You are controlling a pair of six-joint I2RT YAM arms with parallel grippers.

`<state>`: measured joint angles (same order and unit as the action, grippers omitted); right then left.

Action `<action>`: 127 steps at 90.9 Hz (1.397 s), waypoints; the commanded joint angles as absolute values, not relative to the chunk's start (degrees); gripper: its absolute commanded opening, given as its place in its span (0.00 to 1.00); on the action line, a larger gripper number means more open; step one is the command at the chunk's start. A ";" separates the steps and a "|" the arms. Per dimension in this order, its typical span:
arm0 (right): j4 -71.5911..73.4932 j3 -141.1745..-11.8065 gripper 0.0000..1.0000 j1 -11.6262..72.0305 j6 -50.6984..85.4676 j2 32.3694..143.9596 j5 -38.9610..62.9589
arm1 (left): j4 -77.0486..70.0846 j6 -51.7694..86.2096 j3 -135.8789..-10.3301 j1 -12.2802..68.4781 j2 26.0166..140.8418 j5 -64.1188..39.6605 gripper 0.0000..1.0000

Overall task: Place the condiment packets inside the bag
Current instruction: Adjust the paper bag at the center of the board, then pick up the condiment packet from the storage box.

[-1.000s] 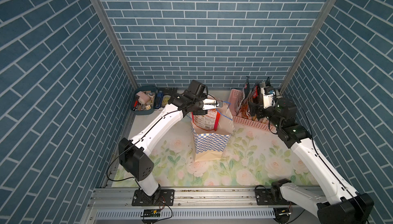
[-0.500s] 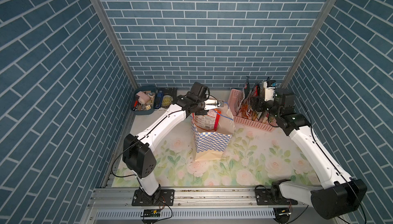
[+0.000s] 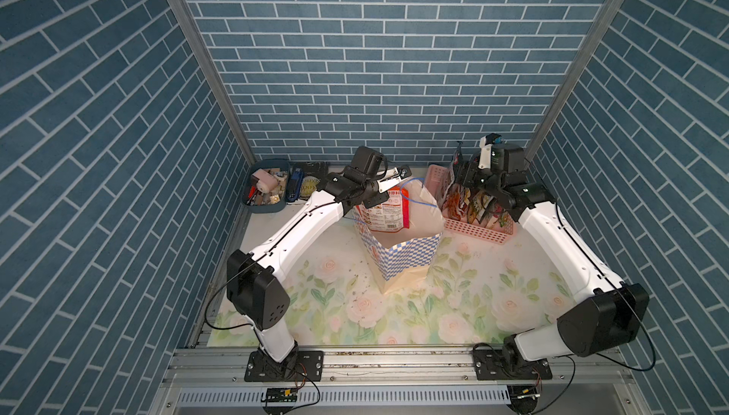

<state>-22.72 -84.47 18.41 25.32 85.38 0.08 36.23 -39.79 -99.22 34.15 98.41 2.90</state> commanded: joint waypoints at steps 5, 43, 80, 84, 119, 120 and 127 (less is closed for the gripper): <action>-23.13 -85.85 0.76 18.72 29.52 88.58 -3.77 | 36.56 -33.36 -98.69 33.58 98.56 6.96 0.00; -20.61 -91.05 0.76 18.39 29.72 98.88 -5.48 | 42.73 -20.18 -110.37 33.49 106.88 12.73 0.00; -17.60 -90.49 0.64 18.11 29.18 101.32 -6.11 | 61.53 2.87 -120.67 33.31 111.79 14.42 0.00; -17.58 -90.72 0.64 18.11 28.83 101.69 -5.98 | 62.02 4.80 -120.39 33.17 110.67 15.10 0.00; -17.57 -93.77 0.42 18.10 26.66 106.87 -7.51 | 65.47 14.52 -120.48 27.10 109.71 9.35 0.02; -17.57 -93.78 0.40 18.11 26.56 106.96 -7.62 | 65.60 14.69 -120.53 26.91 109.83 9.24 0.02; -17.51 -93.78 0.24 18.15 25.56 107.30 -7.73 | 66.60 16.31 -120.74 25.85 110.58 8.57 0.02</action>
